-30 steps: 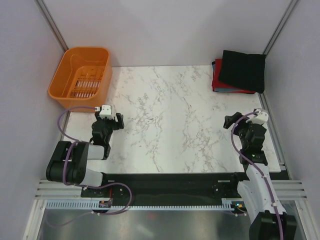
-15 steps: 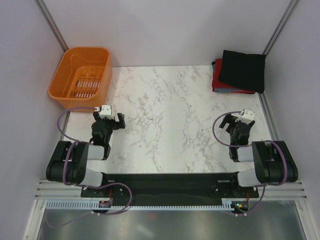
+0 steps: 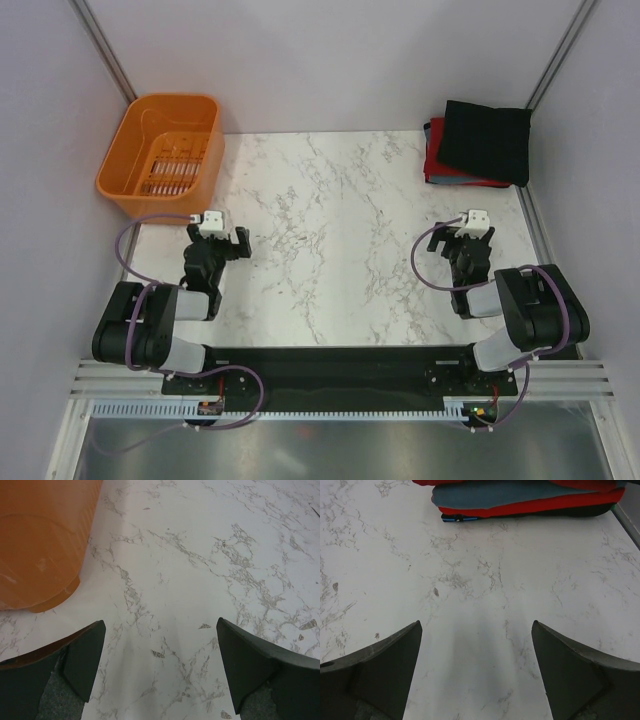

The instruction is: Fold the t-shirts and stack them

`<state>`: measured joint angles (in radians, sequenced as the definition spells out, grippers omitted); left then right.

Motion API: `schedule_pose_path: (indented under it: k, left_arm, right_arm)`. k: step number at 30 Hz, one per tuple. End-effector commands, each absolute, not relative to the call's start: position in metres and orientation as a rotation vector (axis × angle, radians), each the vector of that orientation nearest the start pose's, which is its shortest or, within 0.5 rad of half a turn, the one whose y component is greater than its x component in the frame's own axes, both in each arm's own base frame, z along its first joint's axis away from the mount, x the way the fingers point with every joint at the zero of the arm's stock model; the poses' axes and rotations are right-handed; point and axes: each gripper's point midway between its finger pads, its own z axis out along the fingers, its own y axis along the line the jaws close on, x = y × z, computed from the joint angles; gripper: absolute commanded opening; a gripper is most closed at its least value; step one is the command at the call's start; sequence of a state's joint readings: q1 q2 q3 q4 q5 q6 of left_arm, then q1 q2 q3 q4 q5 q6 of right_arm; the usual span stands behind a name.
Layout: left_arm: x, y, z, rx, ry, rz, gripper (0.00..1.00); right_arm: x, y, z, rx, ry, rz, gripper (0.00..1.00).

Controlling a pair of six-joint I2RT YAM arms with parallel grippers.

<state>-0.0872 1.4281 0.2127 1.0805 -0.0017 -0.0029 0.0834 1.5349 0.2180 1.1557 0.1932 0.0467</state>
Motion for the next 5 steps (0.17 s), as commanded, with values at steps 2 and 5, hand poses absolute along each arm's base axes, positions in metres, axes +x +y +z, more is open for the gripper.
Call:
schedule_pose_path:
  k: [2, 5]
  left_arm:
    - [0.3679, -0.0258, 0.1073, 0.088, 1.633, -0.009, 1.0]
    - [0.368, -0.0258, 0.1076, 0.087, 1.631, -0.01, 1.0]
  right_arm:
    - [0.3784, 0.0047, 0.0932, 0.077, 1.66, -0.052, 0.98]
    - [0.377, 0.0043, 0.0917, 0.078, 1.668, -0.054, 0.98]
